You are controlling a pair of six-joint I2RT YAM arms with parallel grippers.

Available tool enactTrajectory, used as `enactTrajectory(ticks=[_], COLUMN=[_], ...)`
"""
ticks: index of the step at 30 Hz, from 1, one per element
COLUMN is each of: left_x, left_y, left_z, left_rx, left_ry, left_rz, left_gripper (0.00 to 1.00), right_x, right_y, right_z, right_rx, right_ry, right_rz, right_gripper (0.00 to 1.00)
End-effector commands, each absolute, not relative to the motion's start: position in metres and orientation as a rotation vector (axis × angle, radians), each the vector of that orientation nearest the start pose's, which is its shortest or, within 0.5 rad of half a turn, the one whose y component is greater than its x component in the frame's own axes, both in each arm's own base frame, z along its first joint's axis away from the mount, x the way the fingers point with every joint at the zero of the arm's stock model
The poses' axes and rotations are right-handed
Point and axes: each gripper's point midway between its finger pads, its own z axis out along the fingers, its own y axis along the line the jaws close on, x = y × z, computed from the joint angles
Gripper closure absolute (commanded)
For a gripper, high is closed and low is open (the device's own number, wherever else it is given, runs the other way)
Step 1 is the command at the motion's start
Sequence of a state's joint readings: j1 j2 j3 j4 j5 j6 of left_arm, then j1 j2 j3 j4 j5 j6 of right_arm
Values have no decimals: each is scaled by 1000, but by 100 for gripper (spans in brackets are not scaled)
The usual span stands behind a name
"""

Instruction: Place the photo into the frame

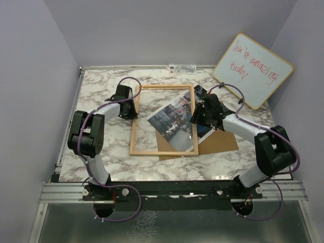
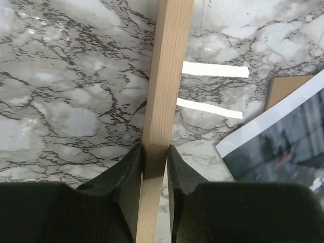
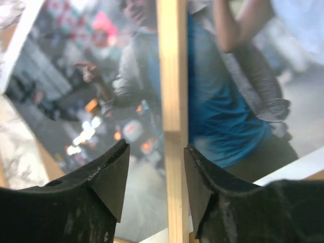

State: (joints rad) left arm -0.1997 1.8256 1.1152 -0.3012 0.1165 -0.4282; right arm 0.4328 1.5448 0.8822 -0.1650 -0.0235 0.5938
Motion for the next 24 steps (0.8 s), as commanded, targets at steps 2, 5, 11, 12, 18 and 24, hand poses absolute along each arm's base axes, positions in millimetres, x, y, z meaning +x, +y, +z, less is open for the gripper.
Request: enactTrajectory(ticks=[2,5,11,12,18,24], left_x=[335,334,339,341,350,350], left_y=[-131,-136,-145,-146,-149,-151], left_z=[-19,-15,8,14,41,57], left_rx=[-322,-323,-328,-329,-343,-364], left_ry=[2857,2855,2818,2808,2759,2753], left_rz=[-422,-464,-545,-552,-568,-587], left_gripper=[100,100,100,100,100,100], right_x=[352,360,357,354,346,338], right_y=[144,145,185,194,218,240], right_z=[61,80,105,109,121,121], right_rx=[257,198,-2,-33,-127,-235], right_ry=[2469,2425,2392,2386,2347,2349], right_rz=[141,149,401,456,490,445], right_gripper=[44,40,38,38,38,31])
